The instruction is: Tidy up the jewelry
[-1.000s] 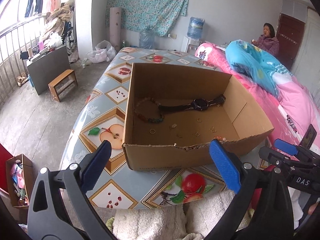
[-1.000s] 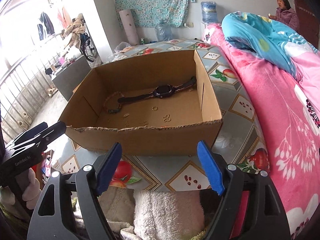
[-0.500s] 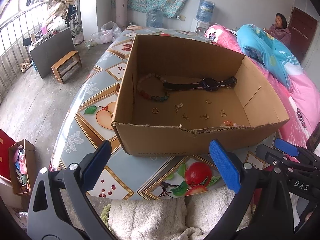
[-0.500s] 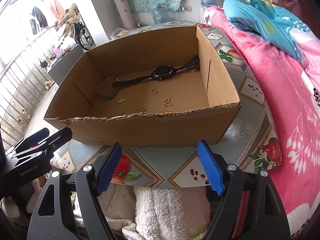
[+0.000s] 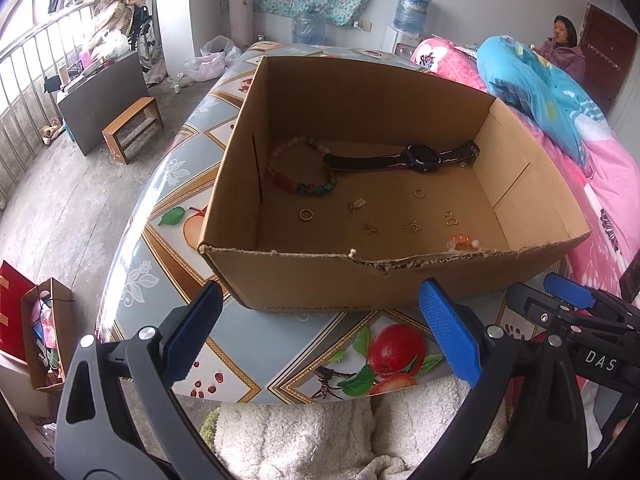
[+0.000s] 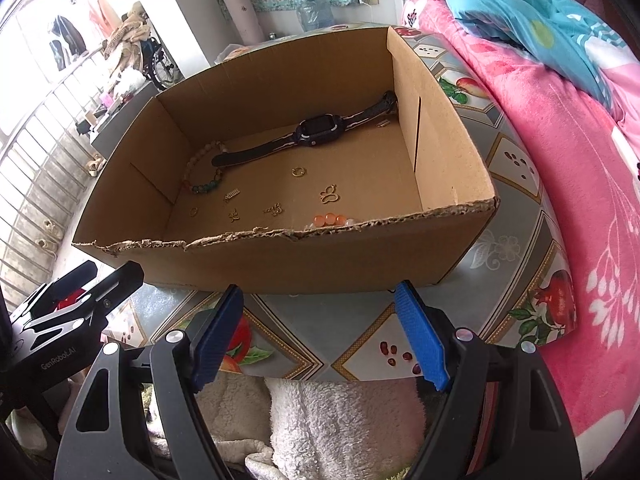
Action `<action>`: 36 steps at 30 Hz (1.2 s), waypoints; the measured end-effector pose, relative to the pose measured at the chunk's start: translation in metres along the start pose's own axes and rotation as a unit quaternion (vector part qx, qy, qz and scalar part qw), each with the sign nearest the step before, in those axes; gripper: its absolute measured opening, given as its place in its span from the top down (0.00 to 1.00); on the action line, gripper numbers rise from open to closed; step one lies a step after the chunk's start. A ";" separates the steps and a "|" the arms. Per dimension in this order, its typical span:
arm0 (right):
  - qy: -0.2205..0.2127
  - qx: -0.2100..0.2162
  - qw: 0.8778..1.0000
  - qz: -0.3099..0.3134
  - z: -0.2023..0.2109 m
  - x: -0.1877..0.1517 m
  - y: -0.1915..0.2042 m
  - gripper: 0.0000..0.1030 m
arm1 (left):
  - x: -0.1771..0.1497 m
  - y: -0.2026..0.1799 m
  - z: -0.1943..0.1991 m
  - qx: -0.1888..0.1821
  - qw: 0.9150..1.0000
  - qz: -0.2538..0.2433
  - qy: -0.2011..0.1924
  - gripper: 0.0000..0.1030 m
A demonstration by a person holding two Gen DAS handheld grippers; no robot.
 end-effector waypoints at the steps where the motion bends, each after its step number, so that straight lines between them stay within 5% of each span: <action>1: 0.001 0.001 1.000 0.000 -0.001 0.001 -0.002 0.26 | 0.000 0.000 -0.001 0.000 1.000 0.000 0.001 0.08; 36: 0.015 -0.005 1.000 0.006 -0.007 0.004 0.005 0.26 | 0.003 -0.010 -0.021 0.011 0.998 0.010 0.054 0.08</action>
Point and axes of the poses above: each gripper's, at about its wrist camera, not at the fingertips, and z roughly against the way its jaws point, y to its left, x to its top, the point moved 6 cm from there along -z, roughly the way its jaws point, and after that the axes turned 2 degrees about -z, right-handed, at the moved point
